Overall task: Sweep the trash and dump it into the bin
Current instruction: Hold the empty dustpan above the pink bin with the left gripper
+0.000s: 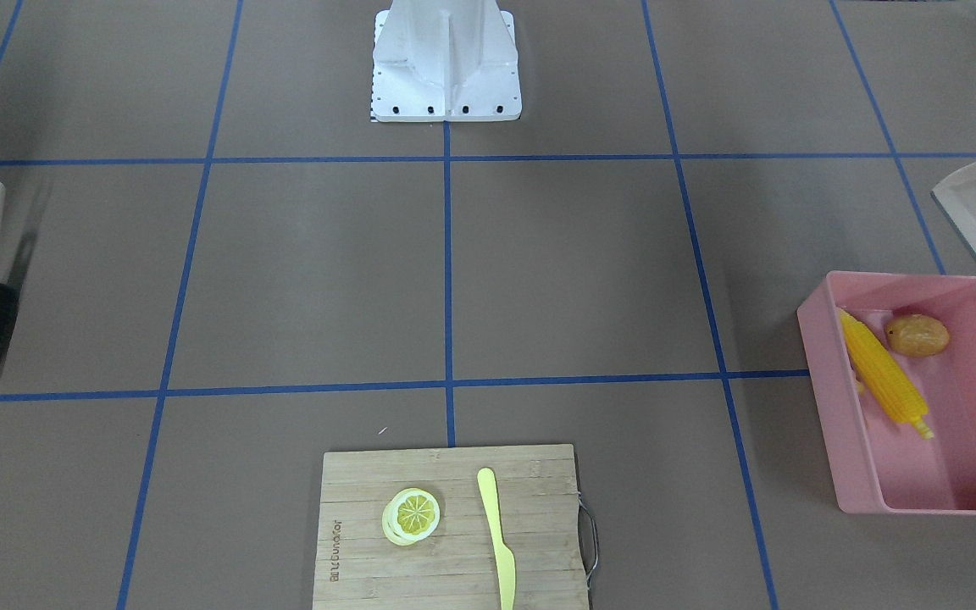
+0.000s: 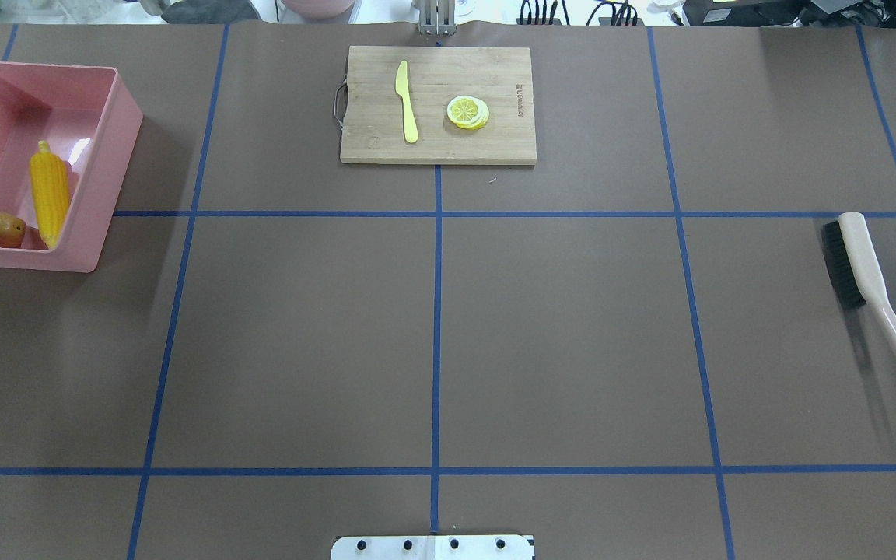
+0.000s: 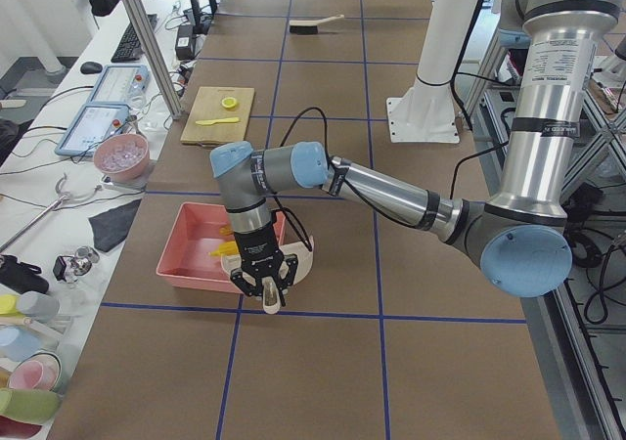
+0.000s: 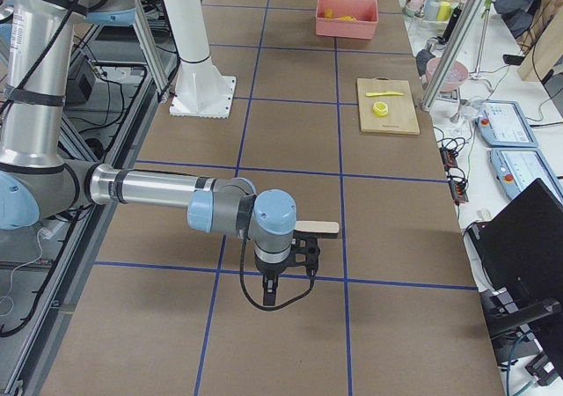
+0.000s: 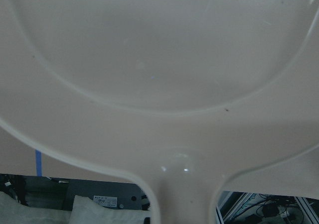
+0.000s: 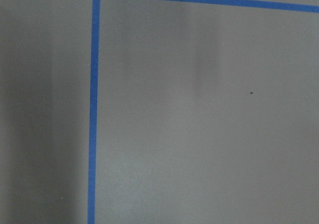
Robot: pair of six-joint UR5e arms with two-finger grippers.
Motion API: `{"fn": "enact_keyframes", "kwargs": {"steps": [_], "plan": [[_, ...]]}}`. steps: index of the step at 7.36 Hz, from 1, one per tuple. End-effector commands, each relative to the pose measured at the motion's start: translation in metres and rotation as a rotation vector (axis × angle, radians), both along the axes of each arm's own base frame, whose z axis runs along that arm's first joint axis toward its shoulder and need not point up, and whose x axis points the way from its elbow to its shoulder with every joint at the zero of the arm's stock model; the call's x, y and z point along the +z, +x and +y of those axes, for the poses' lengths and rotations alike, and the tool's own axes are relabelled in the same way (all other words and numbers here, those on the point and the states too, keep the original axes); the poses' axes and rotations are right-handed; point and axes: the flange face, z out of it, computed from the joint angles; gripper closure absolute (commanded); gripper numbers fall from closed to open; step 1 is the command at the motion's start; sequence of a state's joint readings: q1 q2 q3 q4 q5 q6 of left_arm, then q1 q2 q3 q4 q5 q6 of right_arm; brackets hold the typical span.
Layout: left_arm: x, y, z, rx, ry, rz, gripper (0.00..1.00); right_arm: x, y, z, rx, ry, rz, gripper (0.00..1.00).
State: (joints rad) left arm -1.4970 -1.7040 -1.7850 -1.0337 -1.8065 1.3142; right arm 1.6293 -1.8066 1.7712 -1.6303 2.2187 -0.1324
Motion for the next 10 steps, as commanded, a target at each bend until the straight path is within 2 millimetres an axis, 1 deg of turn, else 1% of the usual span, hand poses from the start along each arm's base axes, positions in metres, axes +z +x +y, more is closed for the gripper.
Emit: {"fn": "enact_keyframes", "kwargs": {"steps": [1, 2, 3, 4, 5, 6, 7, 8, 9, 10], "plan": [[-0.025, -0.030, -0.017, -0.154, 0.001, -0.015, 1.00, -0.001, 0.001, -0.002, 0.001, 0.004, 0.007, 0.00], [-0.039, -0.038, -0.022, -0.279, -0.034, -0.004, 1.00, -0.004, 0.001, -0.005, 0.001, 0.011, 0.007, 0.00], [-0.045, -0.051, -0.020, -0.411, -0.068, 0.038, 1.00, -0.002, 0.001, -0.006, -0.003, 0.010, 0.009, 0.00], [-0.053, -0.045, -0.024, -0.515, -0.100, 0.089, 1.00, -0.003, 0.001, -0.008, -0.002, 0.012, 0.006, 0.00], [-0.071, -0.045, -0.029, -0.643, -0.141, 0.122, 1.00, -0.004, 0.001, -0.008, 0.002, 0.011, 0.005, 0.00], [-0.086, -0.039, -0.038, -0.730, -0.173, 0.164, 1.00, -0.005, 0.001, -0.008, 0.003, 0.013, 0.005, 0.00], [-0.095, -0.037, -0.046, -0.821, -0.206, 0.166, 1.00, -0.001, 0.001, -0.008, 0.003, 0.004, 0.006, 0.00], [-0.104, -0.031, -0.049, -0.866, -0.235, 0.213, 1.00, -0.004, 0.000, -0.009, 0.005, 0.011, 0.002, 0.00], [-0.120, -0.025, -0.057, -0.903, -0.262, 0.265, 1.00, -0.016, 0.001, -0.011, 0.002, 0.039, 0.004, 0.00], [-0.138, -0.020, -0.062, -0.941, -0.277, 0.291, 1.00, -0.024, 0.002, -0.012, -0.001, 0.056, 0.007, 0.00]]}}
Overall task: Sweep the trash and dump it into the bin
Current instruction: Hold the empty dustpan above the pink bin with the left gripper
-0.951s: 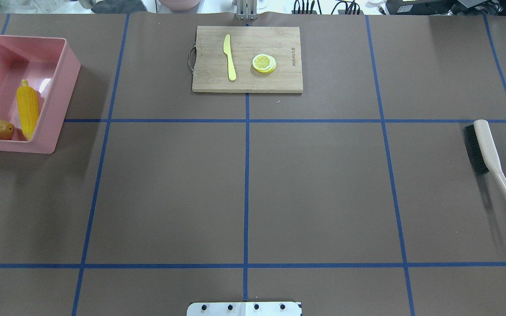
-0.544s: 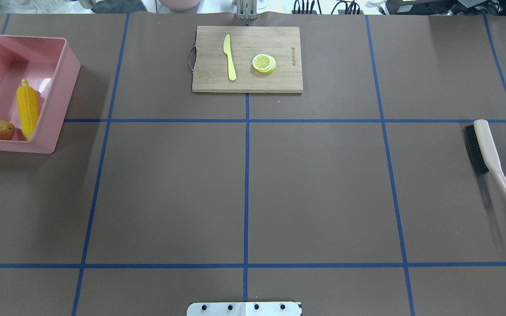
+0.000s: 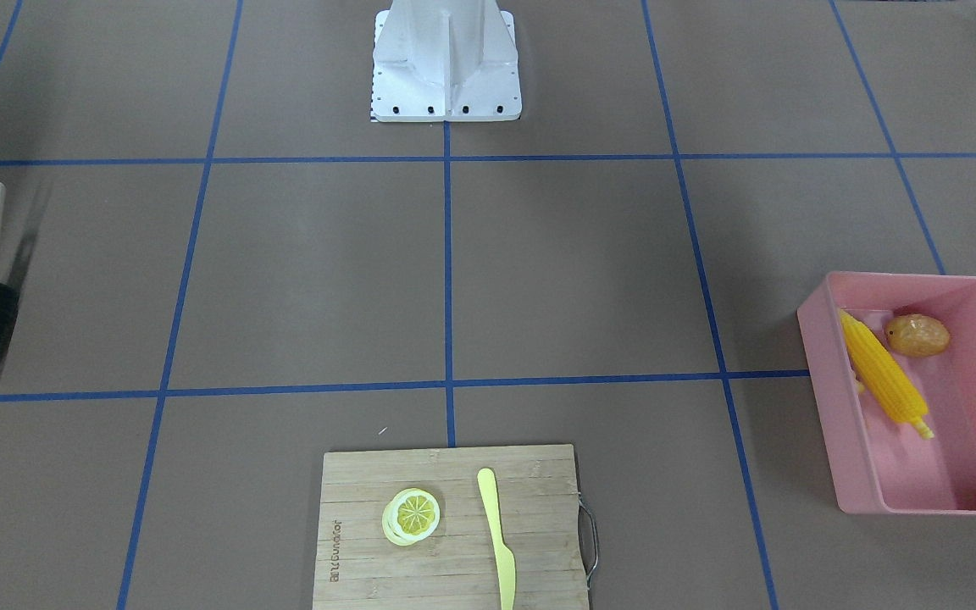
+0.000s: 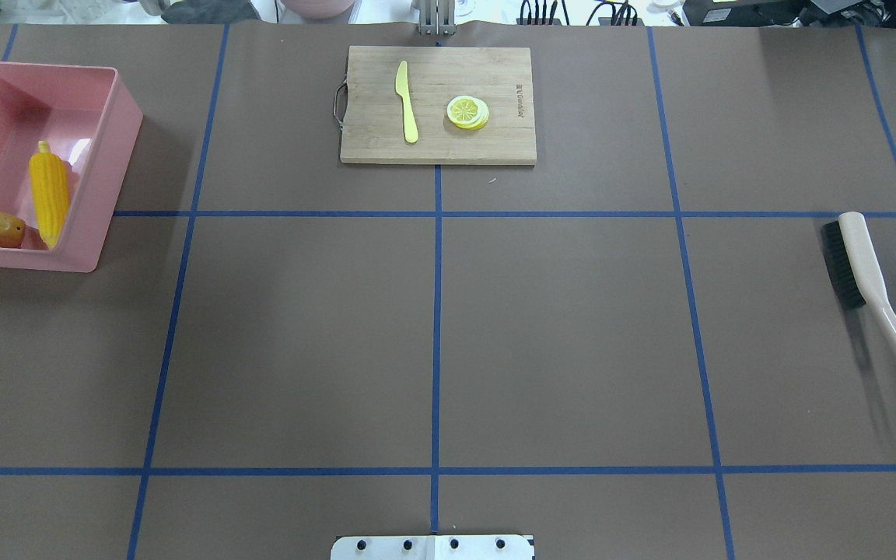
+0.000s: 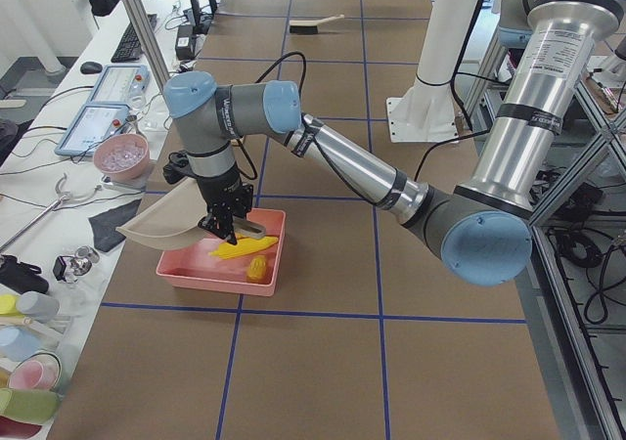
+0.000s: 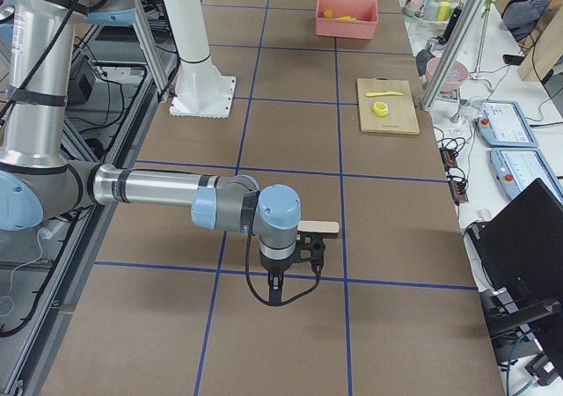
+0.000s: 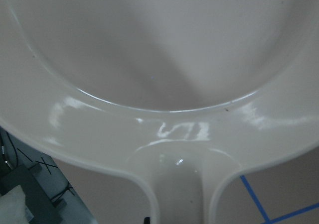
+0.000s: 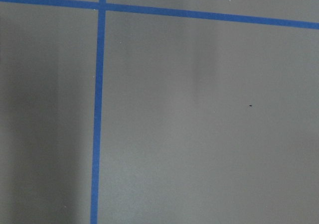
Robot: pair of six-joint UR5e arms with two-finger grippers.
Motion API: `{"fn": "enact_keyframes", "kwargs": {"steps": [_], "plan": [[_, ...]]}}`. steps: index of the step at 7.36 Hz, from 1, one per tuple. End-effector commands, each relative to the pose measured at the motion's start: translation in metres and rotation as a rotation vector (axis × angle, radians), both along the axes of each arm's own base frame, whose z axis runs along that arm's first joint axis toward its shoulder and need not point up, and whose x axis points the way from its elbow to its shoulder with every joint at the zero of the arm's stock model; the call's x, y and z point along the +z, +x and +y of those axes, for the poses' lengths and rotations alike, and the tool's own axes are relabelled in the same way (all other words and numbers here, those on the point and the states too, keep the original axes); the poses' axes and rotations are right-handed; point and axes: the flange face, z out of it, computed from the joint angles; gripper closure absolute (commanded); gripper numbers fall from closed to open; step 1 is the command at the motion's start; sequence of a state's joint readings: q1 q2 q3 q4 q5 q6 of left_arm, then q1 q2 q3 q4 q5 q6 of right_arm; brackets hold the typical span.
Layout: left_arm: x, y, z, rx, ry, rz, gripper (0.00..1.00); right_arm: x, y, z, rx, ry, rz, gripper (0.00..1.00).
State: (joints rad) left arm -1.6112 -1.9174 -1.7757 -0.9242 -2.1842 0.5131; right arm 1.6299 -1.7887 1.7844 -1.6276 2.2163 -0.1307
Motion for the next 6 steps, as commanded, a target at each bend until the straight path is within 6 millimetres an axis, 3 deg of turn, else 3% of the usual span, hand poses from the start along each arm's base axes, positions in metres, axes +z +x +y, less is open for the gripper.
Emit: {"fn": "enact_keyframes", "kwargs": {"steps": [1, 3, 6], "plan": [[-0.045, 0.026, -0.012, -0.046, -0.013, 0.089, 1.00, -0.009, 0.000, -0.001, -0.001, 0.018, 0.001, 0.00], [-0.101, 0.077, -0.023, 0.007, 0.007, 0.145, 1.00, -0.010, 0.000, -0.002, 0.004, 0.019, -0.001, 0.00], [-0.163, 0.169, 0.014, 0.065, 0.056, 0.175, 1.00, -0.010, 0.000, -0.002, 0.004, 0.016, -0.002, 0.00]]}}
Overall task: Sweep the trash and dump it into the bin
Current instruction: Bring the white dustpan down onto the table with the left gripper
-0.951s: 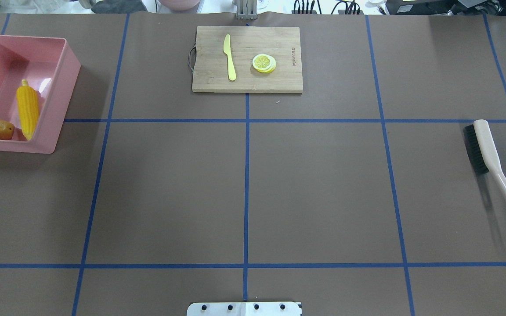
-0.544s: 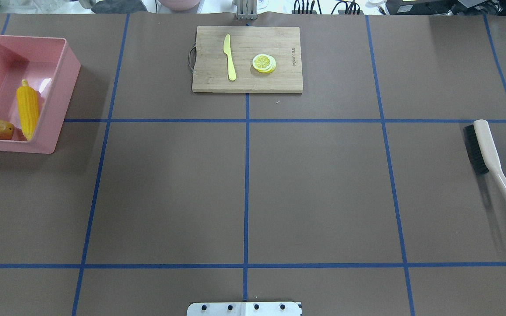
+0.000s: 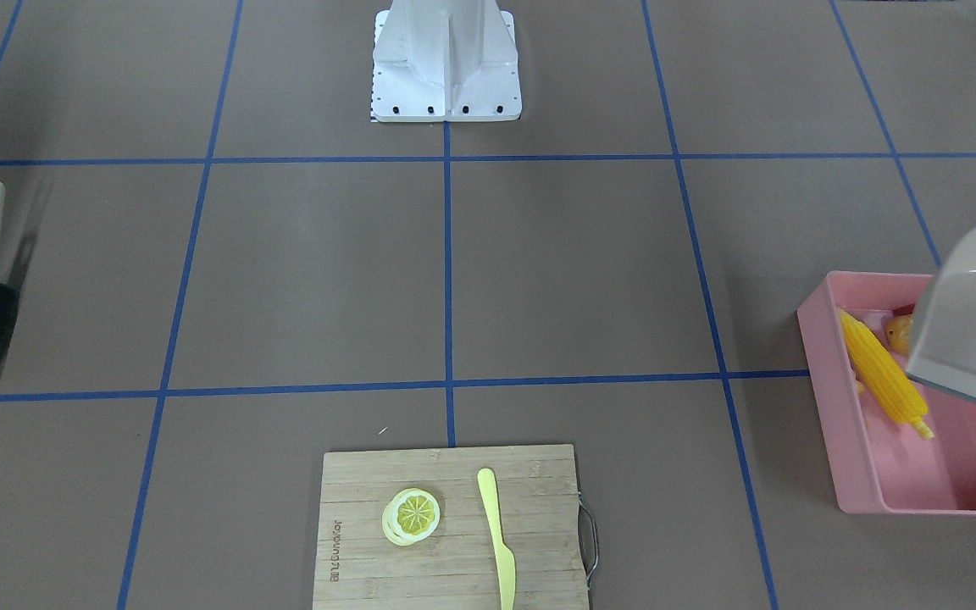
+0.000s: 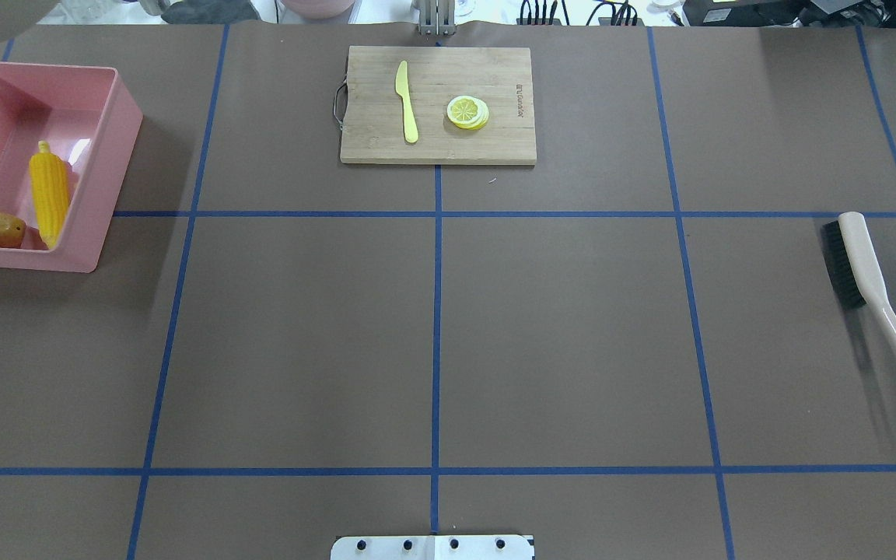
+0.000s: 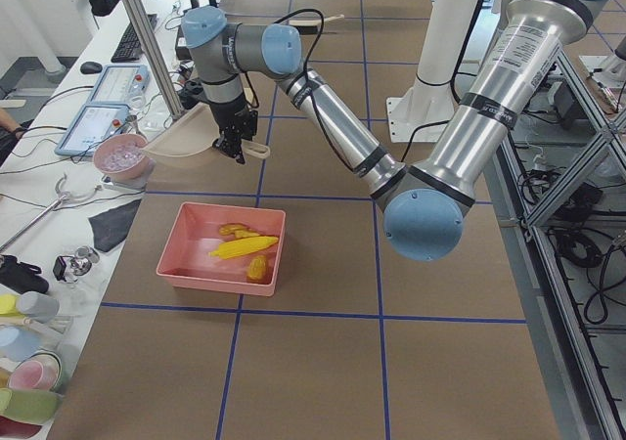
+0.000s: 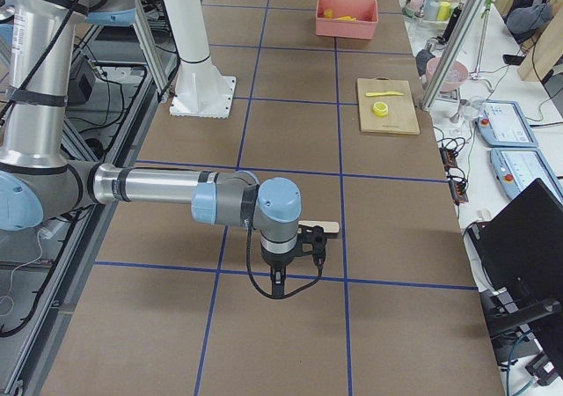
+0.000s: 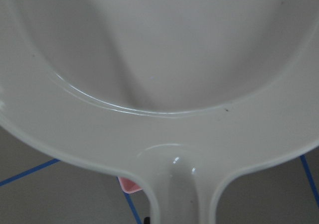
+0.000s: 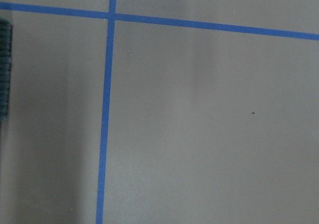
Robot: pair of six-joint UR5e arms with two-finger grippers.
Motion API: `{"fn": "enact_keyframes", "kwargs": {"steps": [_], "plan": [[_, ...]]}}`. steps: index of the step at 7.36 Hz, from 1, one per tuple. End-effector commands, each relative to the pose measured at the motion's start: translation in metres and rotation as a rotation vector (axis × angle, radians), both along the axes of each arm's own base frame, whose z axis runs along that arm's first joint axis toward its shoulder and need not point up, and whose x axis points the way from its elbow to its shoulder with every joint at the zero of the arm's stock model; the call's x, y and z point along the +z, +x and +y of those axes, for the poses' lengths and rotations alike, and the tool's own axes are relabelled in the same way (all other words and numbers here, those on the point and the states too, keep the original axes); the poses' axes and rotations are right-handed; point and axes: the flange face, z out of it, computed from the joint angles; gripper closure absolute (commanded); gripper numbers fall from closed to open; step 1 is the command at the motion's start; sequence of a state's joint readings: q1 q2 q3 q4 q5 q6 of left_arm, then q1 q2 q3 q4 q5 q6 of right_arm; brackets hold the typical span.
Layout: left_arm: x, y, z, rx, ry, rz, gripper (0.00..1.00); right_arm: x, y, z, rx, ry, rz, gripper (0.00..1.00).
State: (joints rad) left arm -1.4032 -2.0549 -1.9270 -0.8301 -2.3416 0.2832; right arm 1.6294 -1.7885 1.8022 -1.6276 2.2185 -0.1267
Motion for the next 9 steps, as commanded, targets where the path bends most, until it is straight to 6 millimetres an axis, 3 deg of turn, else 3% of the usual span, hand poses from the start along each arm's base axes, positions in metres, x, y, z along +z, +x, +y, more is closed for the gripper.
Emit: {"fn": "enact_keyframes", "kwargs": {"steps": [1, 4, 9], "plan": [[-0.039, 0.075, 0.029, 0.103, 0.066, 0.017, 1.00, -0.001, 0.000, 0.000, 0.001, 0.000, -0.001, 0.00], [-0.070, 0.171, 0.076, 0.291, 0.245, -0.027, 1.00, -0.001, 0.000, 0.000, 0.000, 0.001, -0.001, 0.00], [-0.057, 0.301, 0.150, 0.664, 0.544, -0.070, 1.00, 0.003, 0.000, 0.001, 0.002, -0.009, -0.002, 0.00]]}}
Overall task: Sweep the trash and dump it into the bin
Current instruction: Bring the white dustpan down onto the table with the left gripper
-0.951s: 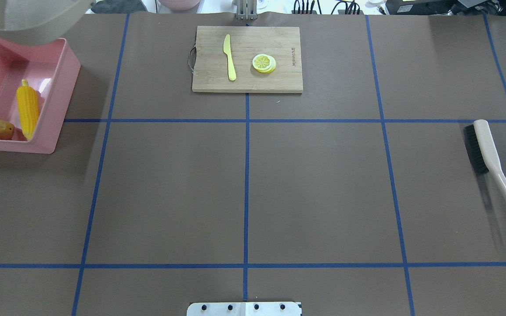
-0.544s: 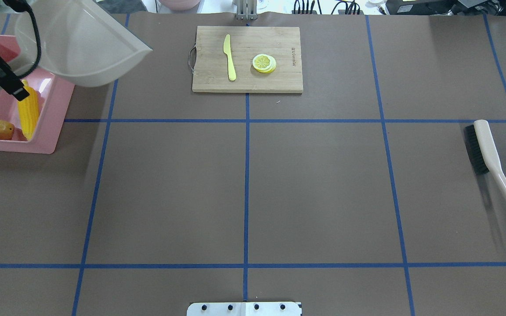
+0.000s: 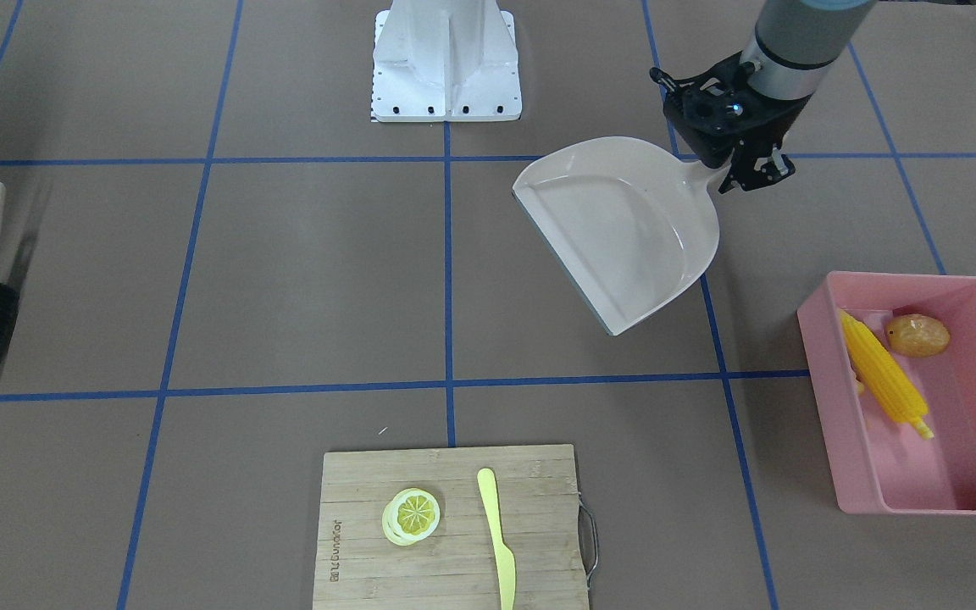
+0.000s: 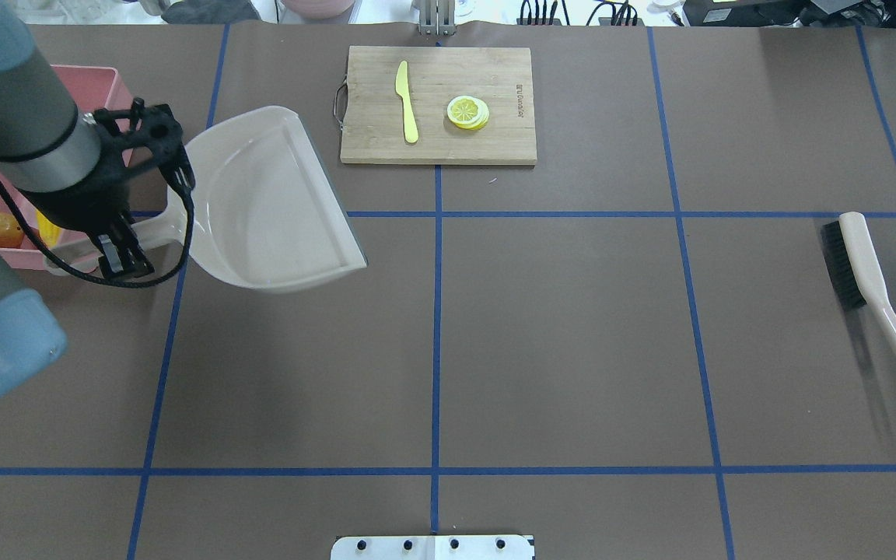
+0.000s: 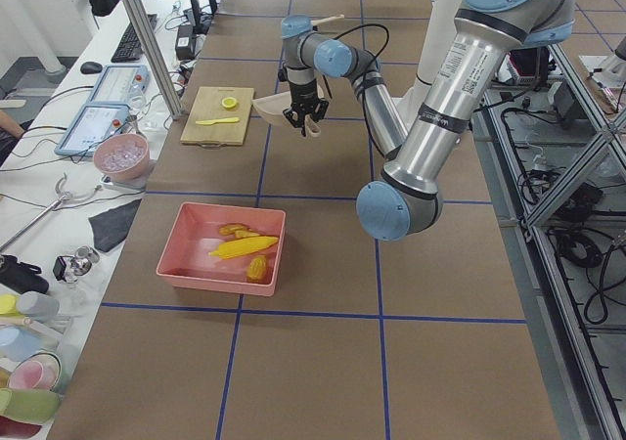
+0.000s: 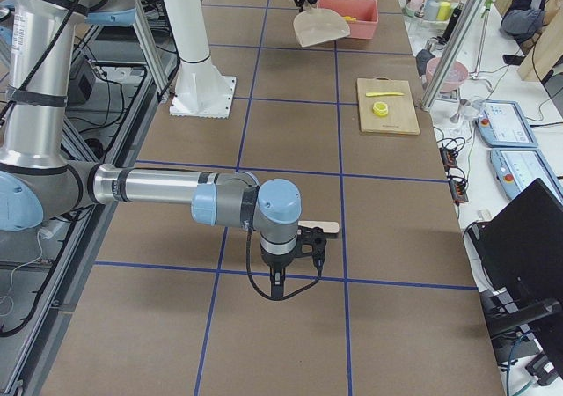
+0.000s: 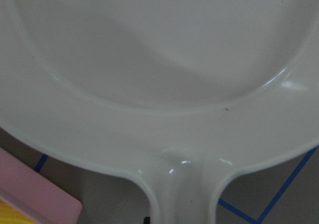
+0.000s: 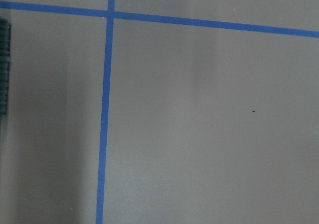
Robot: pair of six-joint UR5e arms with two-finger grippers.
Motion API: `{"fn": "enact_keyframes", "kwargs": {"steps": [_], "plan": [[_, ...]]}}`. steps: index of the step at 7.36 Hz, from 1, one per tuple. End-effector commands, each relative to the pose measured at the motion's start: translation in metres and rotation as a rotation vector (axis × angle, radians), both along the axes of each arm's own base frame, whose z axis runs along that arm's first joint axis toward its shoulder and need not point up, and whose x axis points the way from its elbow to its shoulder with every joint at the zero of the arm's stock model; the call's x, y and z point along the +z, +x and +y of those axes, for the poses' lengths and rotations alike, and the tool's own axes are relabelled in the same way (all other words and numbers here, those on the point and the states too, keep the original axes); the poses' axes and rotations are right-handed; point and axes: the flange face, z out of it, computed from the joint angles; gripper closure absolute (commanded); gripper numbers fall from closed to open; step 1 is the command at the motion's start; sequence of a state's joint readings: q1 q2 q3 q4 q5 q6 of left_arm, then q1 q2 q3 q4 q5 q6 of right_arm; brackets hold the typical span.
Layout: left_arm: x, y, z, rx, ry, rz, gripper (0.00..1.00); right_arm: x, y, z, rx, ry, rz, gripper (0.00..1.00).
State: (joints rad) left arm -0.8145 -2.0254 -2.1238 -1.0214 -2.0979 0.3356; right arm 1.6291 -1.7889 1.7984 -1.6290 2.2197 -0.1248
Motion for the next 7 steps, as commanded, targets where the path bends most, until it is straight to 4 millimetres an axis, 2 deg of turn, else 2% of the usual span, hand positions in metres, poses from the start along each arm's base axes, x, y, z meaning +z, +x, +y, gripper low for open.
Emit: {"fn": "enact_keyframes", "kwargs": {"steps": [1, 2, 3, 5, 6, 7], "plan": [[0.012, 0.052, 0.022, 0.173, 0.137, -0.038, 1.00, 0.000, 0.000, 0.000, 0.001, -0.001, -0.002, 0.00], [0.032, 0.068, 0.013, 0.213, 0.192, -0.011, 1.00, 0.001, 0.000, 0.001, 0.001, -0.002, -0.002, 0.00], [0.054, 0.082, 0.016, 0.237, 0.216, 0.010, 1.00, 0.001, 0.000, 0.000, -0.001, -0.001, 0.000, 0.00], [0.093, 0.100, 0.007, 0.247, 0.201, -0.005, 1.00, 0.001, 0.000, 0.001, -0.001, -0.003, -0.002, 0.00], [0.107, 0.104, 0.005, 0.249, 0.200, -0.006, 1.00, 0.002, 0.000, 0.001, -0.001, -0.003, 0.000, 0.00], [0.104, 0.108, 0.004, 0.250, 0.204, -0.001, 1.00, 0.002, 0.000, 0.001, -0.001, -0.004, 0.000, 0.00]]}}
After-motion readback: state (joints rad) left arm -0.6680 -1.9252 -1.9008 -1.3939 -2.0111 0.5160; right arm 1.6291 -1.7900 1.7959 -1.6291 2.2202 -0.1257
